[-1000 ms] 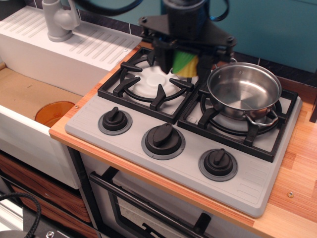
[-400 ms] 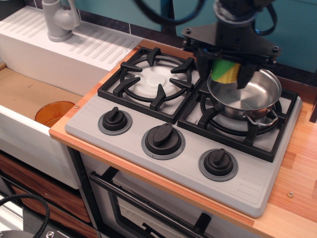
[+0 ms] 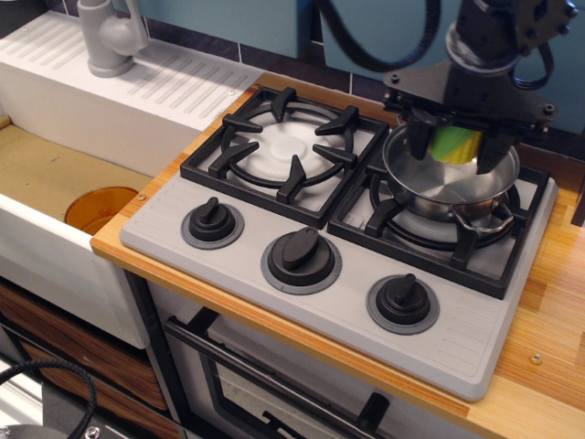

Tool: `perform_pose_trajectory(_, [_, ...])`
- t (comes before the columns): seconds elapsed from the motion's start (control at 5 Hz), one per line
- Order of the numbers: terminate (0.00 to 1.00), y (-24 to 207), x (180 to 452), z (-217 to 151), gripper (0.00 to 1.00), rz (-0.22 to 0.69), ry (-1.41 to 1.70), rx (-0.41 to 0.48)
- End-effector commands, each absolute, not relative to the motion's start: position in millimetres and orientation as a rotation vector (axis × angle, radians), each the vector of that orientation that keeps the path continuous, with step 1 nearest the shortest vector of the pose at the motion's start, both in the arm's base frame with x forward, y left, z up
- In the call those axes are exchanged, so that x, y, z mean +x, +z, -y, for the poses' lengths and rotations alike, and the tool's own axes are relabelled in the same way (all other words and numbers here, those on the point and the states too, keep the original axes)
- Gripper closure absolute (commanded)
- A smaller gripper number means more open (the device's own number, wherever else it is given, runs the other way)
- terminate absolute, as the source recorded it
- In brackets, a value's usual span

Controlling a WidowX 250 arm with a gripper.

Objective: Put corncob in pot or pan an put pot or pan on stove

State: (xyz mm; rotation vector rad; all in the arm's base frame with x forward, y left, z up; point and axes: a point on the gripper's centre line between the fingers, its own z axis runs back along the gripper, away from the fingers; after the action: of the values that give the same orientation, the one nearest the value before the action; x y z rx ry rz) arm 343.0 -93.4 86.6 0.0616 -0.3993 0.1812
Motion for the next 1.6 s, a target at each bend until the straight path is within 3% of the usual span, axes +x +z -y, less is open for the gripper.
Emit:
perform_pose_trajectory(0.0, [0.00,102.6,365.2,94.9,0.00,0.462,0.181,0.023])
perform_pose_trajectory(0.4, [0.00,129.2,354.3,93.4,0.00,0.400,0.190,0.037])
perform_pose_trajectory(0.6, [0.00,161.8,351.5,86.7,0.00,0.325,0.170,0.066])
perform_pose_trajectory(1.4, [0.00,161.8,351.5,86.7,0.00,0.325,0.170,0.066])
